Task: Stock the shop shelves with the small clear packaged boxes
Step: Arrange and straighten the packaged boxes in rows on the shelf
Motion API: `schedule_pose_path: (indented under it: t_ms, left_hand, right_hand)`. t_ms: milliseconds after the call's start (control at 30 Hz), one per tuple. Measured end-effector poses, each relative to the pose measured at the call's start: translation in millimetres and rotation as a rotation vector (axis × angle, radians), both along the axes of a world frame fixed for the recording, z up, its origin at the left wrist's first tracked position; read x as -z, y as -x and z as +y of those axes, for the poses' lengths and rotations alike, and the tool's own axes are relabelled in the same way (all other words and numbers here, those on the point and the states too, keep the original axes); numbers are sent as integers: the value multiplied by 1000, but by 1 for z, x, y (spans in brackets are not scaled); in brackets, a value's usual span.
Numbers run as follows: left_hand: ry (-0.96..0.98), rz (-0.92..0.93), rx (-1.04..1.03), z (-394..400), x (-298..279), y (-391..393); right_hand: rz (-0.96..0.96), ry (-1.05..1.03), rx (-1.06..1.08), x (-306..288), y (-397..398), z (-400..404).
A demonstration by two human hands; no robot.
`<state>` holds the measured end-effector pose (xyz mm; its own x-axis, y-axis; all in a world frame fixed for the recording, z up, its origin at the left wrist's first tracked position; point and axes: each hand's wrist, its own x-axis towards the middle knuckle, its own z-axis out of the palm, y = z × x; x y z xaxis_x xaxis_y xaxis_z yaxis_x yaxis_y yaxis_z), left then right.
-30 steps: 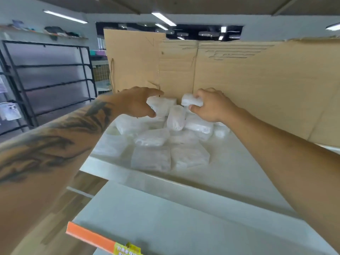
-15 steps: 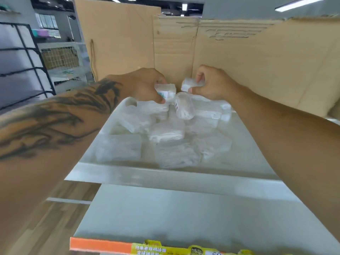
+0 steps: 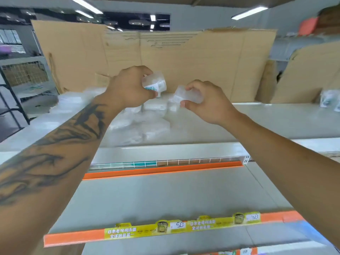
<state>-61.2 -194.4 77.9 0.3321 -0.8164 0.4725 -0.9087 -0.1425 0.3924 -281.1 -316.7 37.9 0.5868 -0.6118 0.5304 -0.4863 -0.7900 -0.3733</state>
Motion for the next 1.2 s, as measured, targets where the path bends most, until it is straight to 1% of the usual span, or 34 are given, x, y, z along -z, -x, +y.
schedule_pose_path:
  t_ms: [133, 267, 433, 567, 667, 767, 933, 1067, 1200]
  left_hand:
    - [41, 7, 114, 7, 10, 100]
    - [101, 35, 218, 9, 30, 201]
    - [120, 132, 313, 21, 61, 308]
    - [131, 175, 369, 36, 87, 388]
    - [113, 244, 427, 43, 110, 435]
    - [96, 321, 479, 44, 134, 474]
    - [48, 412, 537, 23, 167, 534]
    - [7, 454, 583, -8, 186, 580]
    - [-22, 462, 609, -50, 198, 621]
  right_hand:
    - [-36, 6, -4, 14, 95, 28]
    - [-52, 38, 65, 39, 196, 58]
    - [-178, -7, 150, 67, 312, 93]
    - [-271, -23, 224, 90, 389, 116]
    - [-298, -19, 278, 110, 436, 130]
    - [-352, -56, 359, 127, 477, 140]
    - [-463, -99, 468, 147, 535, 143]
    - [-458, -124, 573, 164, 577, 125]
    - [-457, -141, 649, 170, 616, 90]
